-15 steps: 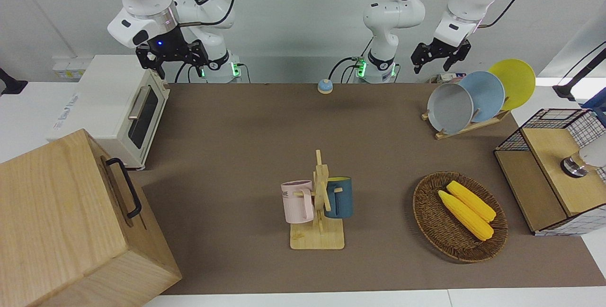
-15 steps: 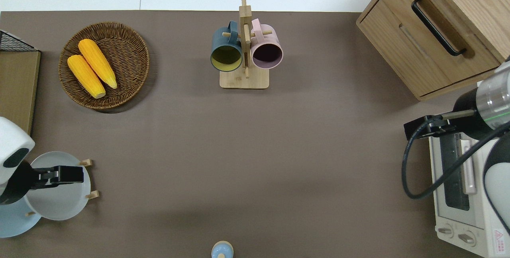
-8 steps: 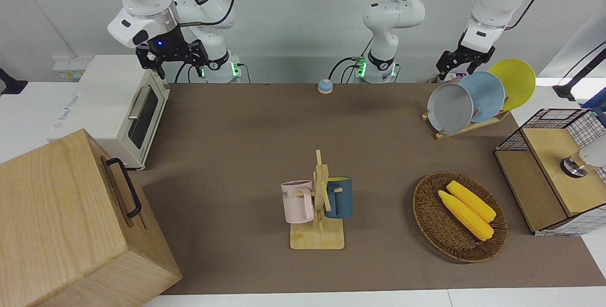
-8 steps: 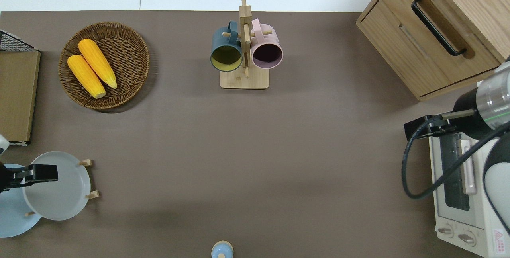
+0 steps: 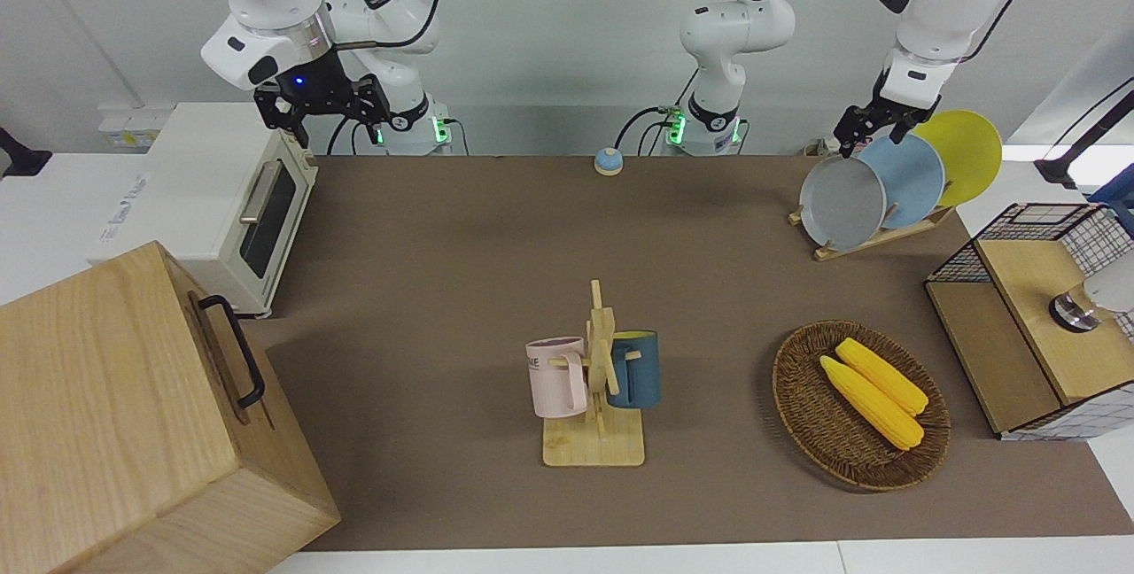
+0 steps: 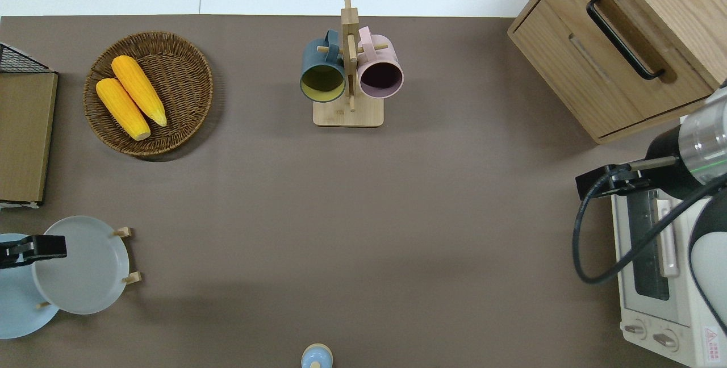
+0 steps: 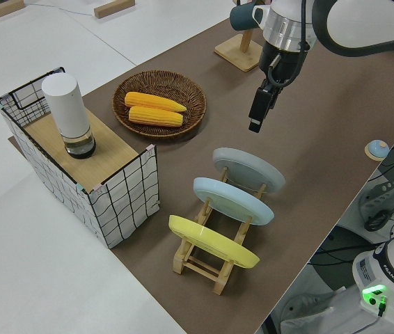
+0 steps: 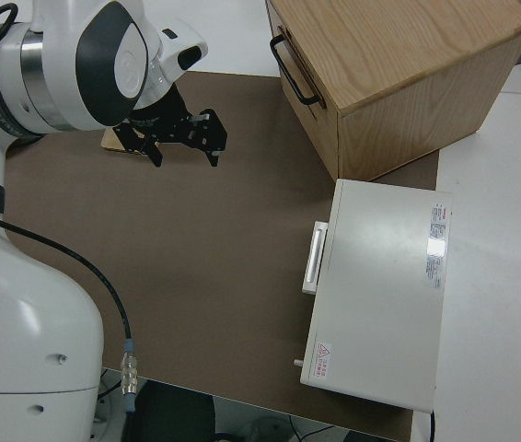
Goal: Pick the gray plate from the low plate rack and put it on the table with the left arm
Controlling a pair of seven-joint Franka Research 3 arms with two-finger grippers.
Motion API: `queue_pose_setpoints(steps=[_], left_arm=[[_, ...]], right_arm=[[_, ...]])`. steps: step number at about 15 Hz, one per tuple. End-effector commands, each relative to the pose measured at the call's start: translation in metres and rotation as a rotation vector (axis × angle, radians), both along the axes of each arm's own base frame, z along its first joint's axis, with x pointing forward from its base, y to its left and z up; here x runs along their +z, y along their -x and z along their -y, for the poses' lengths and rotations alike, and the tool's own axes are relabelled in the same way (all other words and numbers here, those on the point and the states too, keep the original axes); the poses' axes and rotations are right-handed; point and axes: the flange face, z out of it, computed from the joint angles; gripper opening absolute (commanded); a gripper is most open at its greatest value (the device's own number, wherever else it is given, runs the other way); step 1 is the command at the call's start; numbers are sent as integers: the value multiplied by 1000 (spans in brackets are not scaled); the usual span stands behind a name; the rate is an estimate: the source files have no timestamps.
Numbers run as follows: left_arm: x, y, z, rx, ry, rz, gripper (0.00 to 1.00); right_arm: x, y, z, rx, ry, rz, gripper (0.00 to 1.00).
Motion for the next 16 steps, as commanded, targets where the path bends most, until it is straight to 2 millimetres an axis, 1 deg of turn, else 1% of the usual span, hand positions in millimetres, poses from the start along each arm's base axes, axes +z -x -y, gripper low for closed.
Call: queue_pose_setpoints(steps=[1, 5, 7, 10, 15, 16], left_arm=[[-23, 11, -6, -25, -52, 1, 993], [-48, 14, -11, -52, -101, -16, 993], [-59, 15, -19, -43, -102, -5, 991], [-78, 13, -21, -67, -92, -33, 989], [-100, 14, -21, -79, -86, -24, 981], [-103, 14, -26, -68, -84, -29, 958]], right_arm=[[4, 2, 3, -16, 8, -1, 983], [4, 2, 3, -16, 8, -1, 983], [4, 2, 2, -15, 8, -1, 983], [4, 2, 3, -16, 8, -2, 983], [4, 2, 2, -15, 8, -1, 983], [4, 2, 2, -15, 8, -1, 983]])
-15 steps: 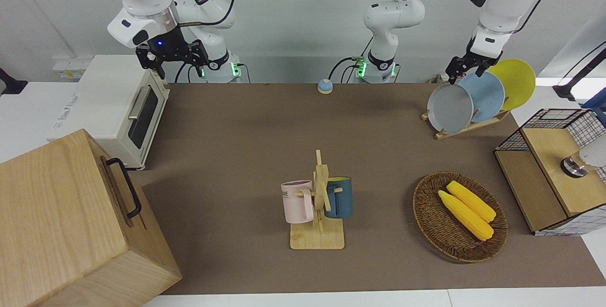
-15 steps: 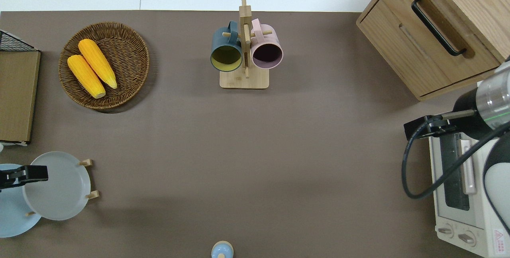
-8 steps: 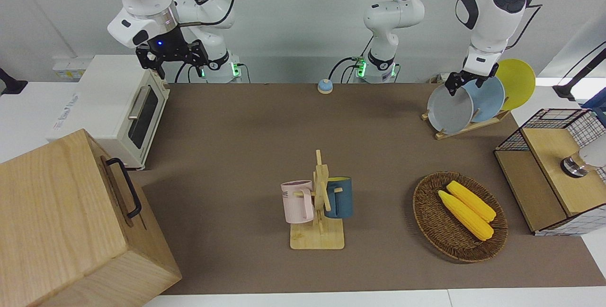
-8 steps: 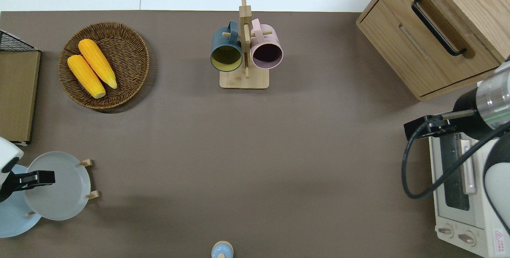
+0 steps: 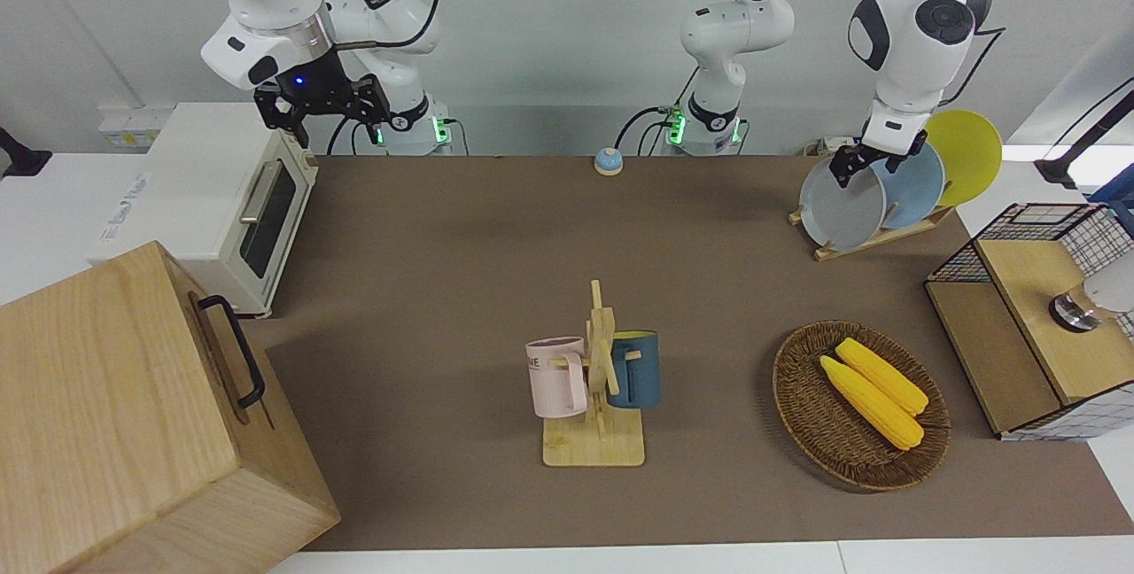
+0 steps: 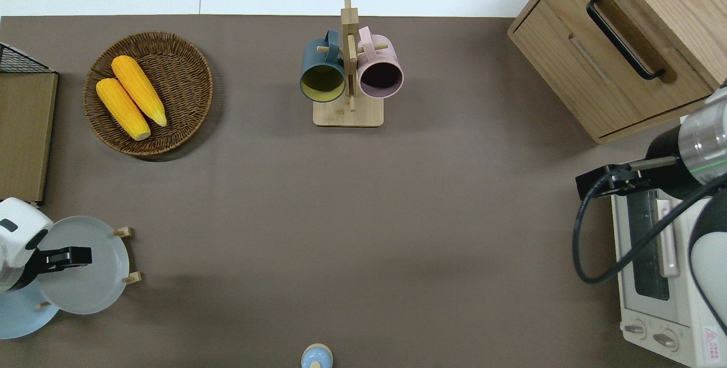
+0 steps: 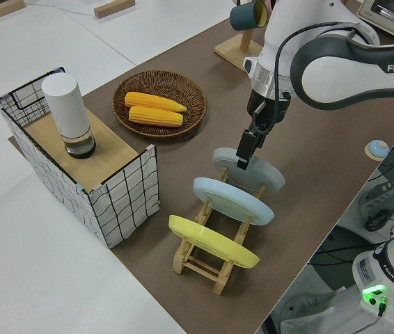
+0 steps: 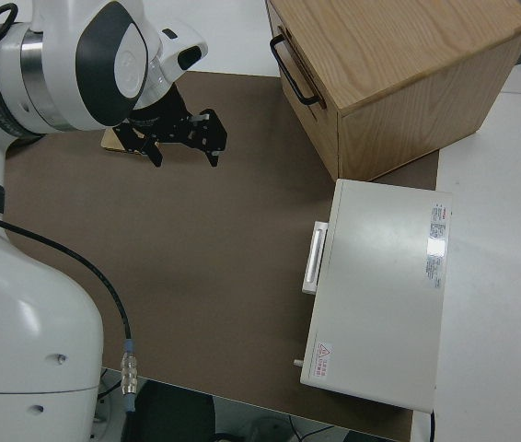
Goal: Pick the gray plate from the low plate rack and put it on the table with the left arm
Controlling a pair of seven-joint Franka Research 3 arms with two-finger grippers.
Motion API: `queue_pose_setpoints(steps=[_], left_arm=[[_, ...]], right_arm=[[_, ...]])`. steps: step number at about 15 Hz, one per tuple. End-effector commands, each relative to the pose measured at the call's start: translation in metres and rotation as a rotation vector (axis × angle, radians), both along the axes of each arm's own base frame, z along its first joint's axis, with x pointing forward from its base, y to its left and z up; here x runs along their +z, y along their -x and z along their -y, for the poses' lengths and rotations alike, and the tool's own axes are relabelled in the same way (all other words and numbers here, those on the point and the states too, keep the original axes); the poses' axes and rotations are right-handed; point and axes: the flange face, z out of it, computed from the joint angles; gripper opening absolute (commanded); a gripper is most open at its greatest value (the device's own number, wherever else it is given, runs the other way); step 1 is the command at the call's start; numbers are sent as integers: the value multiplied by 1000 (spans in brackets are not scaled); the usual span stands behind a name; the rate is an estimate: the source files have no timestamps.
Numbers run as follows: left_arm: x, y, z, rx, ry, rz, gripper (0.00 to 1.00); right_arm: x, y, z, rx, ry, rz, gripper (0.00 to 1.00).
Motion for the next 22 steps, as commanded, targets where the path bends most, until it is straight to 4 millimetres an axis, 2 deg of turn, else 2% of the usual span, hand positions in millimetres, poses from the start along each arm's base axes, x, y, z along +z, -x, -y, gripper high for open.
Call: queue_pose_setpoints(steps=[1, 3, 4, 7, 9, 10, 12, 17, 22], left_arm=[[-14, 2, -13, -6, -10, 6, 949], [-13, 3, -16, -27, -9, 3, 829], [-12, 3, -20, -23, -9, 2, 729], [-9, 3, -21, -21, -10, 5, 317], [-4, 3, -21, -20, -12, 6, 145], [-2, 4, -21, -20, -14, 9, 90], [-1, 3, -21, -23, -21, 6, 21], [7, 2, -22, -20, -27, -1, 16], [54, -6, -17, -6, -35, -31, 16]], right_arm=[[4, 2, 2, -15, 8, -1, 983], [4, 2, 2, -15, 8, -1, 983], [4, 2, 2, -15, 8, -1, 983], [4, 2, 2, -15, 8, -1, 983], [3, 2, 2, -15, 8, -2, 983], [4, 2, 2, -15, 8, -1, 983], [4, 2, 3, -16, 9, 1, 983], [3, 2, 3, -16, 8, -2, 983], [4, 2, 2, -15, 8, -1, 983]])
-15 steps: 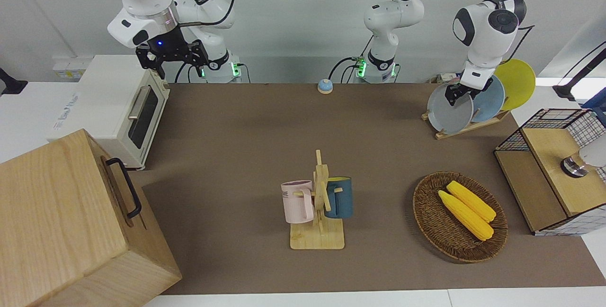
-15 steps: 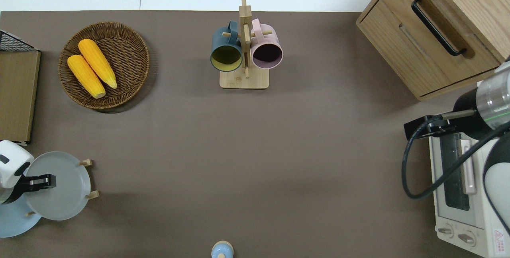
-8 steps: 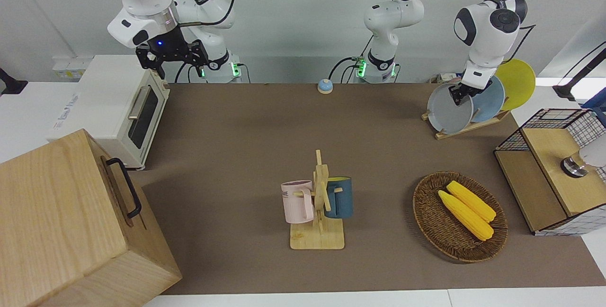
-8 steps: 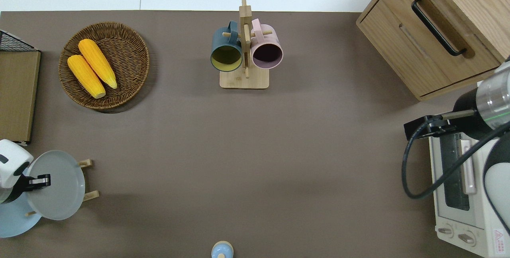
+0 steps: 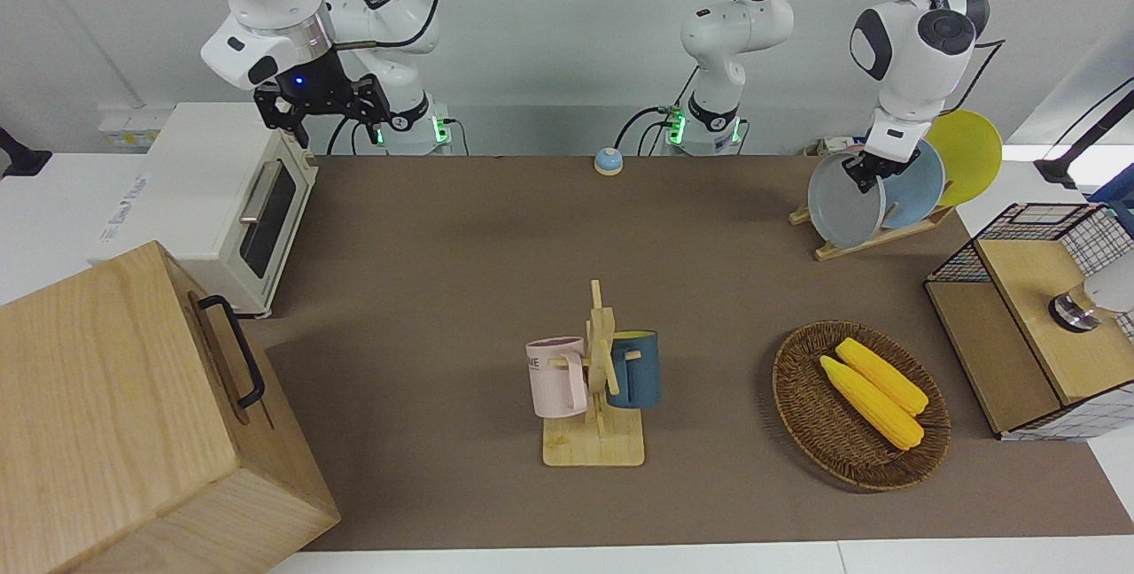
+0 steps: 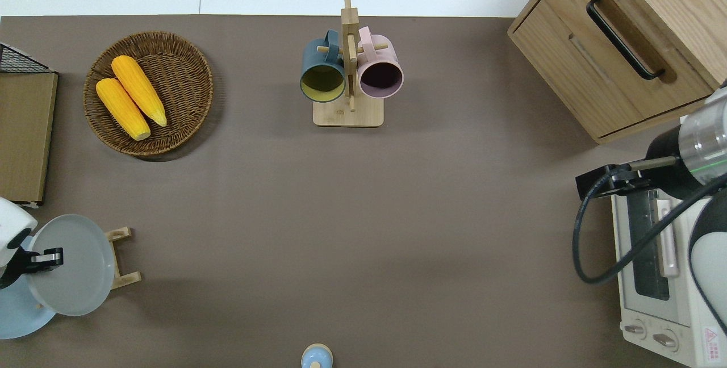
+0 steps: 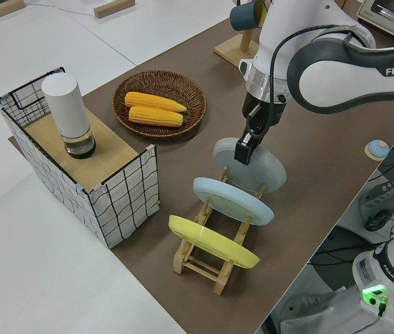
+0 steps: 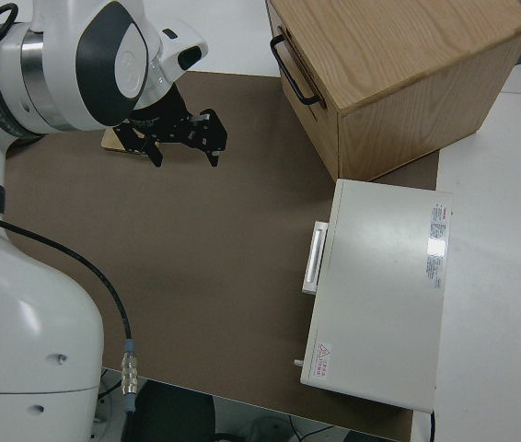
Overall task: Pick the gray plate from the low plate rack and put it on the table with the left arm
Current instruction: 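Lift the gray plate out of the rack with the left gripper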
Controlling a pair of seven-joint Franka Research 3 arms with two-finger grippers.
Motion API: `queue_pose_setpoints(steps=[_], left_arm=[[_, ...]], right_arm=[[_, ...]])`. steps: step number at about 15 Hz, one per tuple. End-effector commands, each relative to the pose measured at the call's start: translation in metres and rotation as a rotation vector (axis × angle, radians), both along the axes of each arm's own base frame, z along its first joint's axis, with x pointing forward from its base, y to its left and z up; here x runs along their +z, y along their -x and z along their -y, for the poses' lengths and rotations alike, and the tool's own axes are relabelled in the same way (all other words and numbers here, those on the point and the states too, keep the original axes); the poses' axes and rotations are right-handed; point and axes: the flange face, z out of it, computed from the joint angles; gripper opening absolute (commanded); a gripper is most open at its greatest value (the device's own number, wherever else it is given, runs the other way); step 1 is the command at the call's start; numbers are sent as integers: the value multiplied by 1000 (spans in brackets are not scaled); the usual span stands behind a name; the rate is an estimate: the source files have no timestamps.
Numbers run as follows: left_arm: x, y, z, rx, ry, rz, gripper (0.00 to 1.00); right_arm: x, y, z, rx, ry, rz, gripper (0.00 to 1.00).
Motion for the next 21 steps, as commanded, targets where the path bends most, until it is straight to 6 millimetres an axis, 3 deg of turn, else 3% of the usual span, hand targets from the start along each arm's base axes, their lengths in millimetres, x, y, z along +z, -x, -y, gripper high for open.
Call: queue_pose_setpoints(steps=[1, 5, 8, 17, 21], left_arm=[[44, -4, 0, 0, -30, -28, 16], [80, -8, 9, -1, -35, -27, 16], [92, -9, 16, -1, -11, -21, 16], [84, -12, 41, -34, 273, 2, 18], [65, -17, 61, -77, 486, 6, 20]], right_arm=[[4, 2, 2, -15, 9, -1, 983], [4, 2, 2, -15, 8, -1, 983], [4, 2, 2, -15, 8, -1, 983], [4, 2, 2, -15, 8, -2, 983], [4, 2, 2, -15, 8, -1, 983]])
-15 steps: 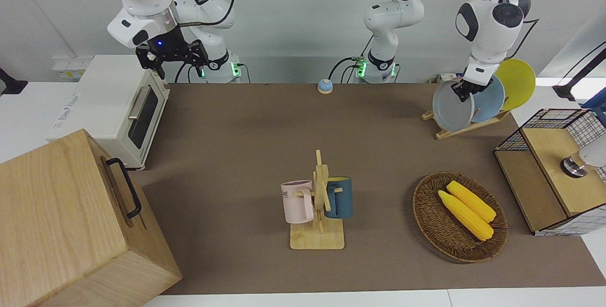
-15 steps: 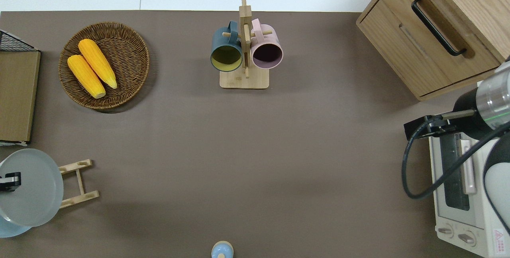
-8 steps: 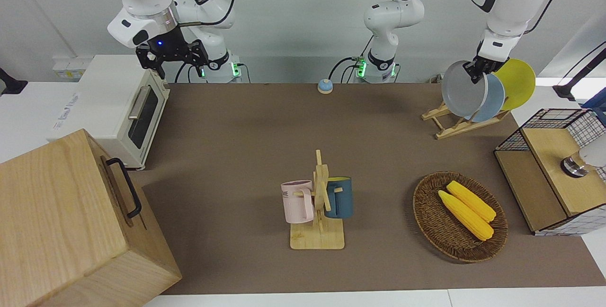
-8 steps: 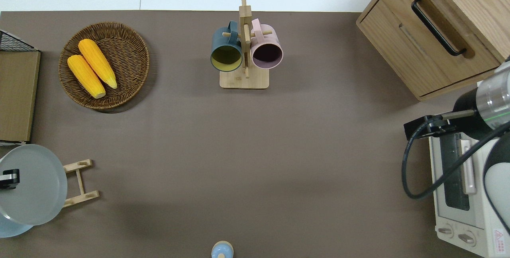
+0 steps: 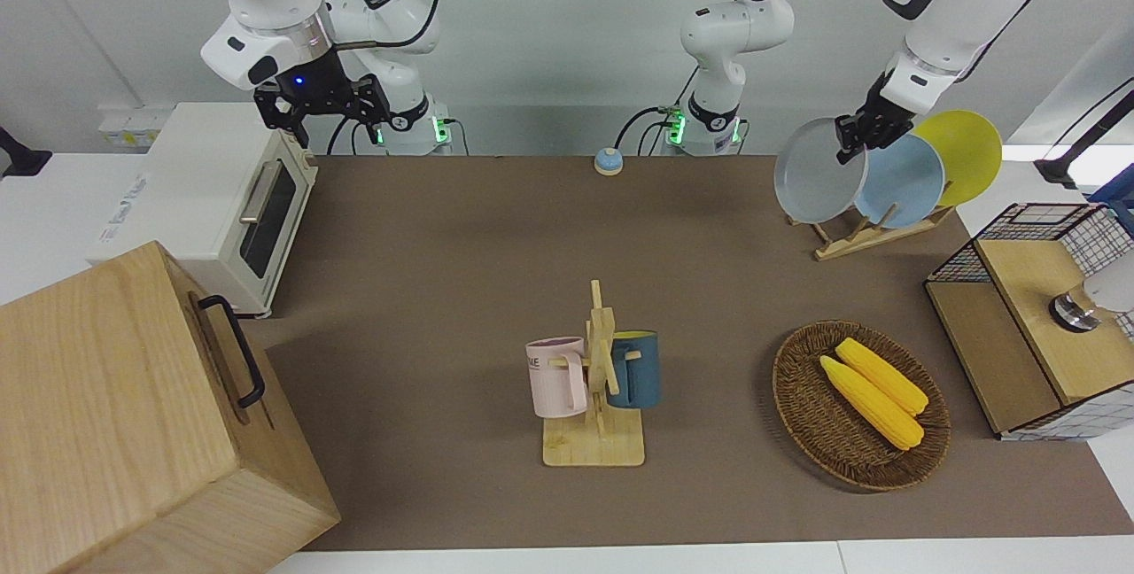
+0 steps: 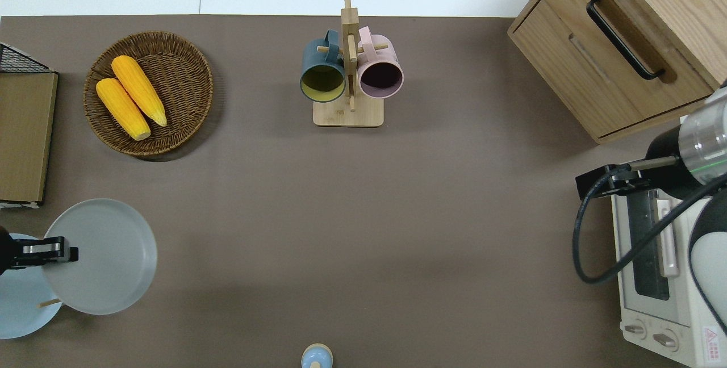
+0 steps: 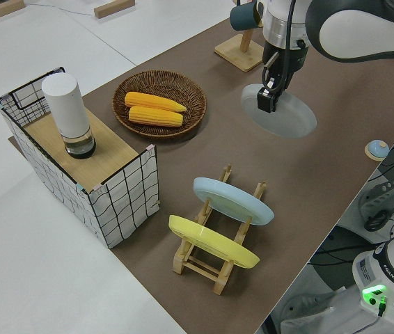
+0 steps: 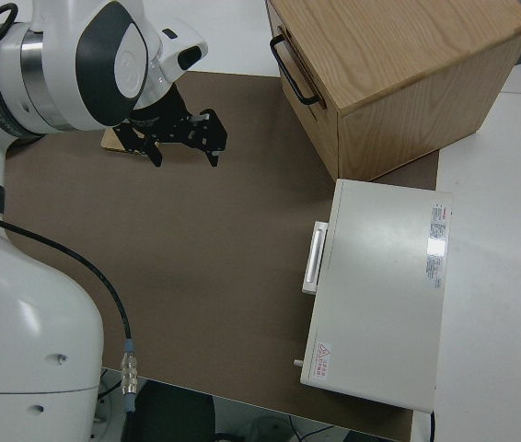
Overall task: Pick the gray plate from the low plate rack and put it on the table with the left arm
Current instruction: 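Lift the gray plate out of the rack with the left gripper, then carry the gray plate away from the rack and lower it flat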
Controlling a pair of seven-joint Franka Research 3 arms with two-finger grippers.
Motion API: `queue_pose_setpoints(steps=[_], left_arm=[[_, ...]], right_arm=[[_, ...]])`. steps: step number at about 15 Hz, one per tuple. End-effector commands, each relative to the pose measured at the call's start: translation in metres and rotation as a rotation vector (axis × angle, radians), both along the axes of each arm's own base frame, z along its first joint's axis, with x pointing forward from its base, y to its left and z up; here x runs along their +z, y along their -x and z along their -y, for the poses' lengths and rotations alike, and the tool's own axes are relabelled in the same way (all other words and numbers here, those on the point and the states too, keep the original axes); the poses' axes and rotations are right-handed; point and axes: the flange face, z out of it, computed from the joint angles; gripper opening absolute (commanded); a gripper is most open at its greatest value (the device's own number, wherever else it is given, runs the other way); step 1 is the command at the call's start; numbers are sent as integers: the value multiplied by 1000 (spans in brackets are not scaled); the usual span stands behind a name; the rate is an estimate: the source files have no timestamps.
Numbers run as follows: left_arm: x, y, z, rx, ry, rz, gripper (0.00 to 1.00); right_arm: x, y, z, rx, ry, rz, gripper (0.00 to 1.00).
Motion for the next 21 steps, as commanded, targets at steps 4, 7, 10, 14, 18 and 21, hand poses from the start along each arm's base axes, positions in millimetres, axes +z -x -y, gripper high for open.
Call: queue_pose_setpoints(steps=[4, 7, 10, 14, 18, 21], left_arm=[[-46, -12, 16, -98, 310, -6, 33], [-72, -11, 14, -140, 376, -6, 41], [-100, -6, 14, -153, 416, 8, 41], [-133, 3, 22, -104, 432, 24, 47], [-151, 8, 29, -83, 434, 24, 75], [-164, 12, 30, -85, 441, 24, 75]], right_arm=[[4, 2, 2, -15, 8, -1, 983], [4, 2, 3, -16, 8, -1, 983], [4, 2, 3, -16, 8, -1, 983], [4, 2, 2, -15, 8, -1, 983], [4, 2, 2, -15, 8, -2, 983], [4, 2, 2, -15, 8, -1, 983]])
